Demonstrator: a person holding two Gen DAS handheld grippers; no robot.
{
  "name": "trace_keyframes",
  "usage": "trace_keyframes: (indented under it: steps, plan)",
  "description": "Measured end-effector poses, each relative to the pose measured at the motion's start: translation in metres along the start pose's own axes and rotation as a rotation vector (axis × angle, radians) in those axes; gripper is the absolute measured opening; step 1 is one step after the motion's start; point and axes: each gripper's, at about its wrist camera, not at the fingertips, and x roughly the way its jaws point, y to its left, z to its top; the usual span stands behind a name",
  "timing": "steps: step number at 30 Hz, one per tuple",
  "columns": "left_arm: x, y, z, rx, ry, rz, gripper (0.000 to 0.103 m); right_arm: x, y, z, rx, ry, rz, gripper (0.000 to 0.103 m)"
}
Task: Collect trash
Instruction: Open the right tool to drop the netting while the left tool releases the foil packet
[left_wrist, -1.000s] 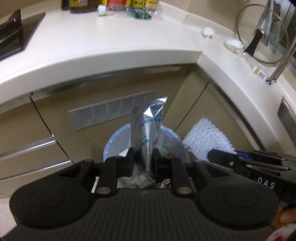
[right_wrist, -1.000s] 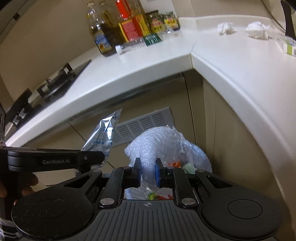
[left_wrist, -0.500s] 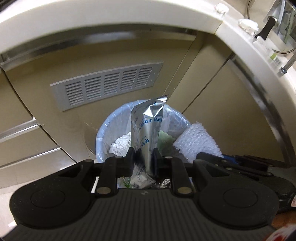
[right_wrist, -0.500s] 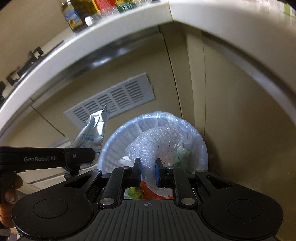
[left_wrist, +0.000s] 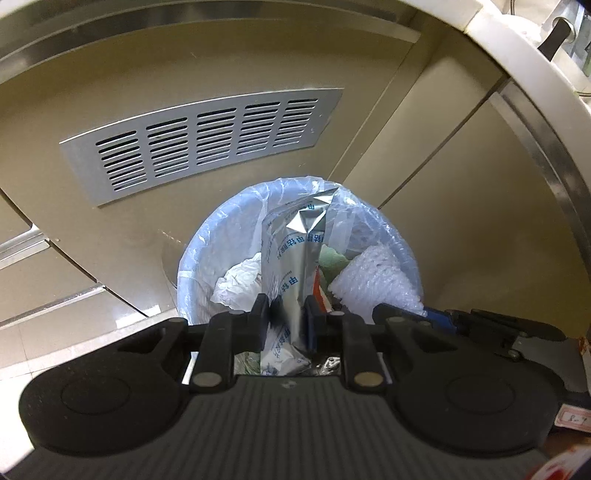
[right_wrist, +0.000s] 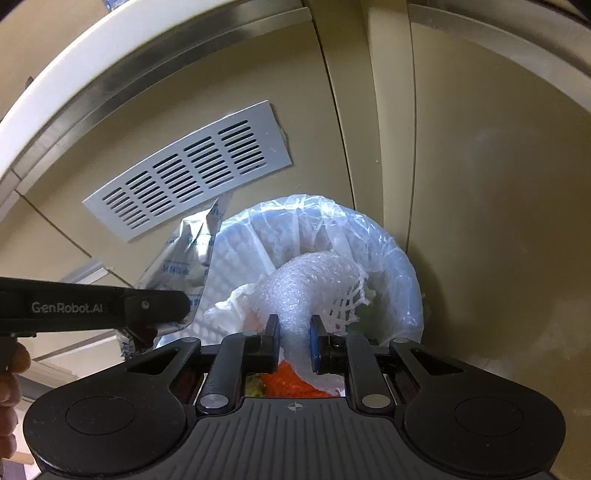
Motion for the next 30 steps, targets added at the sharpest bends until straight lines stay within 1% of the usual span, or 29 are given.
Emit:
trace_keyframes:
  steps: [6,7,8,9,10,11,16,24,27,30]
  plan:
    - [0.005,0.003,0.0,0.0,0.013,0.002,0.018,0.017,-0.005,0.006,0.032,0.008,-0.01,0.015]
    - [0.005,0.003,0.0,0.0,0.015,0.001,0.018,0.019,-0.006,0.007,0.039,0.013,-0.012,0.02]
    - [0.006,0.004,0.0,0.0,0.017,0.001,0.018,0.021,-0.006,0.008,0.048,0.014,-0.021,0.033]
    - [0.006,0.004,0.0,0.0,0.018,0.001,0.018,0.021,-0.007,0.008,0.056,0.008,-0.028,0.042]
    - [0.007,0.005,0.0,0.0,0.019,0.001,0.018,0.02,-0.008,0.008,0.064,-0.005,-0.032,0.054]
    - [0.007,0.005,0.0,-0.002,0.019,0.0,0.018,0.019,-0.009,0.008,0.07,-0.019,-0.035,0.056]
    - [0.008,0.005,0.0,-0.003,0.02,0.001,0.018,0.018,-0.014,0.009,0.082,-0.01,-0.039,0.056]
    - [0.011,0.001,0.001,0.01,0.025,0.006,0.018,-0.001,-0.02,0.003,0.101,-0.013,-0.039,0.056]
    - [0.013,-0.001,0.0,0.017,0.027,0.006,0.018,-0.007,-0.018,0.0,0.069,-0.038,-0.025,0.056]
    - [0.015,-0.003,0.0,0.026,0.031,0.006,0.019,-0.009,-0.015,-0.002,0.056,-0.032,-0.027,0.056]
